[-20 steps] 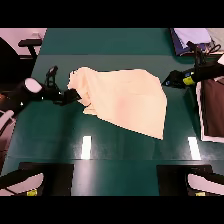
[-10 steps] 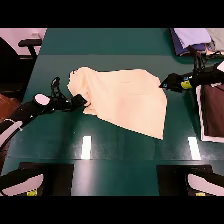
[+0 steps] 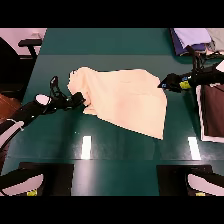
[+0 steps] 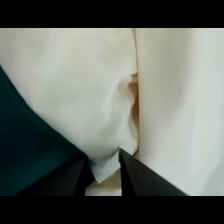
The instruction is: Fold the shirts.
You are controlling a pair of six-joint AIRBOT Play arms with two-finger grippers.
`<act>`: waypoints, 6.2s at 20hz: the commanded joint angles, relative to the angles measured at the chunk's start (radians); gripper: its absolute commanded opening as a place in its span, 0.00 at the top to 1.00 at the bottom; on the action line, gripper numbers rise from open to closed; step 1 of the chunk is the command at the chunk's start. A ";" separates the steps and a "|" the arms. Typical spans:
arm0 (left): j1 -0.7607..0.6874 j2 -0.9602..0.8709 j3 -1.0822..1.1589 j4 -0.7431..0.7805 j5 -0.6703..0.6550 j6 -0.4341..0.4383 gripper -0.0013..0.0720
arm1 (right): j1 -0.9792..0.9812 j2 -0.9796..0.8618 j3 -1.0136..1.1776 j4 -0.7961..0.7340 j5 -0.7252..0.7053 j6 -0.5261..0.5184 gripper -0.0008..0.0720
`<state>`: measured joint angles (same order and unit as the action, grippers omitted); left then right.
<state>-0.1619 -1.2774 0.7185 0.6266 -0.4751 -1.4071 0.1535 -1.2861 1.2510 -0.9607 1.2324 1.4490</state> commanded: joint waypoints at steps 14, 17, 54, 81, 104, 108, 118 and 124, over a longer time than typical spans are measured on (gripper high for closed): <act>0.156 0.221 0.285 0.384 -0.353 0.002 0.95 | -0.294 0.257 -0.479 -0.107 0.193 -0.010 0.51; 0.156 0.221 0.285 0.388 -0.375 0.002 0.95 | -0.288 0.259 -0.645 -0.104 0.181 -0.010 0.19; 0.156 0.460 1.546 0.504 -0.668 -0.112 0.95 | -0.519 0.414 0.879 -0.061 0.249 -0.037 0.97; 0.156 -0.268 0.748 0.491 -0.636 -0.050 0.95 | -0.255 -0.507 0.659 -0.129 0.283 -0.049 0.97; 0.156 0.351 -0.068 0.586 -0.764 -0.214 0.33 | -0.258 0.005 0.157 -0.163 0.208 -0.055 0.42; 0.156 0.511 -0.267 0.472 -0.771 -0.246 0.33 | -0.248 0.022 0.157 -0.156 0.204 -0.055 0.42; 0.156 0.524 -0.421 0.297 -0.587 -0.182 0.33 | -0.248 0.022 0.157 -0.156 0.203 -0.055 0.42; 0.156 0.524 -0.427 0.245 -0.591 -0.153 0.94 | -0.255 0.022 0.157 -0.195 0.244 -0.055 0.42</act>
<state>-0.0048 -0.7547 0.2970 0.9283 -1.0683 -1.5917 -0.0952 -1.2644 1.4078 -1.1225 1.4479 1.3933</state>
